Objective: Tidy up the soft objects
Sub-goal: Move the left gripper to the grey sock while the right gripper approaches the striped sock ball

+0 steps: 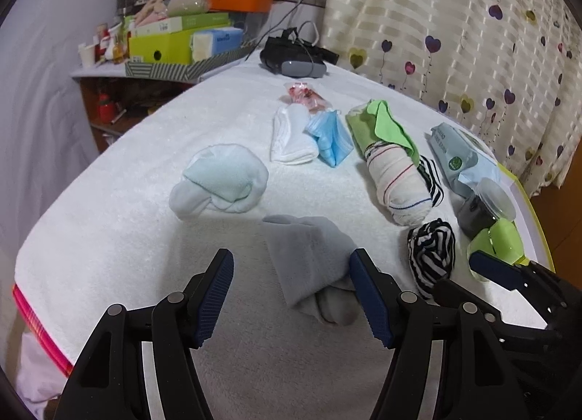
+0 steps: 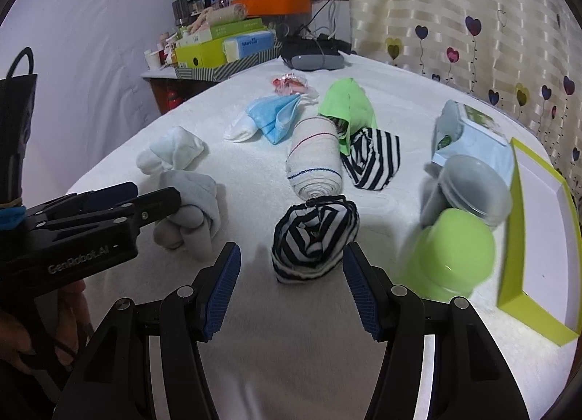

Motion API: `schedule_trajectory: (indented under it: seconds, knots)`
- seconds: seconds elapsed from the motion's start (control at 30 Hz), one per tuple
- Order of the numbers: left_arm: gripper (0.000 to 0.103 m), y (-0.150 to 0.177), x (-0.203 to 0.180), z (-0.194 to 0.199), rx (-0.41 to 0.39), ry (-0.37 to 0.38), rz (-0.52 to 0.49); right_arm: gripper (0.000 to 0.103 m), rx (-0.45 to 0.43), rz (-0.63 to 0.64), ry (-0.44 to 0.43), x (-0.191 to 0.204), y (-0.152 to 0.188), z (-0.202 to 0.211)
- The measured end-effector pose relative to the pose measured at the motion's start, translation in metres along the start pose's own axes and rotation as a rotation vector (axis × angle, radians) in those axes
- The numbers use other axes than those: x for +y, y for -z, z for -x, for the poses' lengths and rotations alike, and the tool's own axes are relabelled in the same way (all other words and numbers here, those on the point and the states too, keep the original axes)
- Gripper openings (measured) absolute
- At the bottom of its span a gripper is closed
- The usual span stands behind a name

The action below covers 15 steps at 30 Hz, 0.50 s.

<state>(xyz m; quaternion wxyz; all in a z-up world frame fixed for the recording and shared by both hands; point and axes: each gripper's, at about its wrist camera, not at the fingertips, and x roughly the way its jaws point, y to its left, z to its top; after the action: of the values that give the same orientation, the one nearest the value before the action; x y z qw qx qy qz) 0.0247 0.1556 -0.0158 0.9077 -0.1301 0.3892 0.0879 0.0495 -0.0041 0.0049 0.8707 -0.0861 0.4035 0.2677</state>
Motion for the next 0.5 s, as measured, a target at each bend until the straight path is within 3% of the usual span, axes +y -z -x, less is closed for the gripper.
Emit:
schedule_trajectory:
  seconds: [0.43, 0.47, 0.5]
  knots:
    - [0.067, -0.002, 0.001, -0.012, 0.009, 0.025, -0.009, 0.059, 0.067, 0.017, 0.038, 0.002, -0.004, -0.037]
    - [0.067, -0.002, 0.001, -0.012, 0.009, 0.025, -0.007, 0.056, 0.067, 0.018, 0.045, 0.002, -0.004, -0.038]
    - [0.067, -0.001, 0.001, -0.012, 0.008, 0.026, -0.006, 0.046, 0.068, 0.018, 0.052, 0.002, -0.004, -0.04]
